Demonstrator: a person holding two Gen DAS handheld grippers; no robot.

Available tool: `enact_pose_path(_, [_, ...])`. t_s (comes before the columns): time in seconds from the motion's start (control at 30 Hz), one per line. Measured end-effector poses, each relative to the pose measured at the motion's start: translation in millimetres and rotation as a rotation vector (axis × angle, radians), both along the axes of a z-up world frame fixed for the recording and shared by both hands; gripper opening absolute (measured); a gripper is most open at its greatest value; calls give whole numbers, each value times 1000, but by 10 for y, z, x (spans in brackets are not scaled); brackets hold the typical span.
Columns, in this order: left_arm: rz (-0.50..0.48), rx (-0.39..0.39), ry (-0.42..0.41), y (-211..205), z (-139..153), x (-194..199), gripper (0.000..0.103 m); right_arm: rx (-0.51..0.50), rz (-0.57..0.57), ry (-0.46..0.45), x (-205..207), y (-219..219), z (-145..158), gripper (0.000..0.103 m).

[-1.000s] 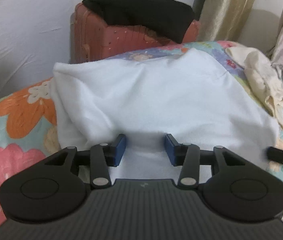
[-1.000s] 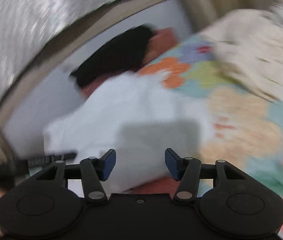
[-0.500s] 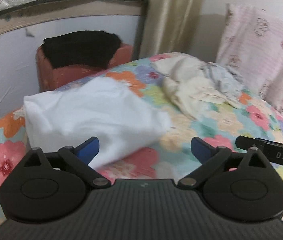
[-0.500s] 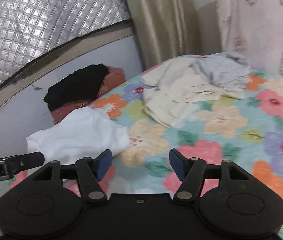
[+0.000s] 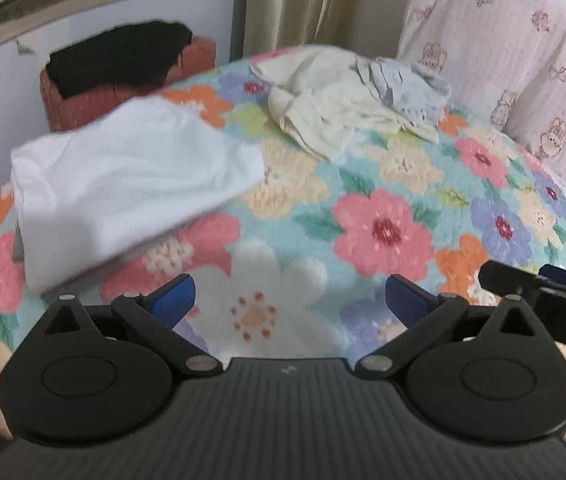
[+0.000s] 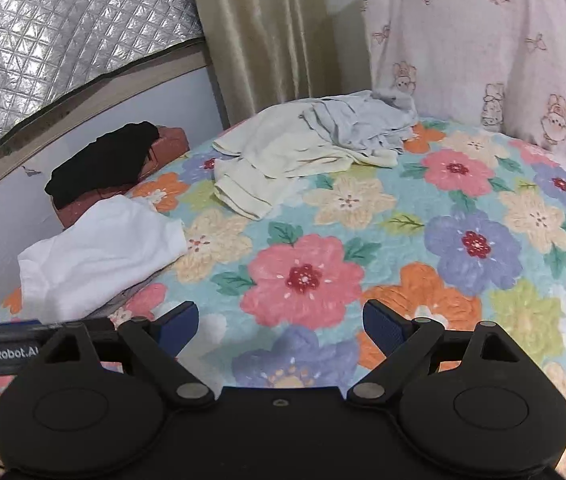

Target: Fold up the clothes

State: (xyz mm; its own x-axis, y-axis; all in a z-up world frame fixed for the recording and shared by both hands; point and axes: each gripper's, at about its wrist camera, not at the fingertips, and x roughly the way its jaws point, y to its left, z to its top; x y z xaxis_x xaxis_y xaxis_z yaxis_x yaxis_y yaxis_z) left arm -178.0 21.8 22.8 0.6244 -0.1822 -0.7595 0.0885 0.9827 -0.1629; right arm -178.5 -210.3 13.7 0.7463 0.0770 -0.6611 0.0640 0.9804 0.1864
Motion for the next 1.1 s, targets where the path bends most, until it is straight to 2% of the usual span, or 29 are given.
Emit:
enact_pose_path(0.1, [-5,7,18,-56,-25,-18,103,1,-9,-10,-95,-40,15,92])
enact_pose_path(0.23, [57,60,40,-123,-69,-64,103,15,4,-28,-204,-80,43,92])
enact_pose_path(0.4, [74,45,61,-131,-134,-115,103,-19,27,-24,-295,-47,38,92])
enact_pose_path(0.77, [82,103,29,-202,-133,-197,103,-33,30,-2,-355,-7,-63,92])
enact_pose_path(1.1, [80,113,26,-213,-152,-174,103,-38,26,32,-308,-25,-171,92])
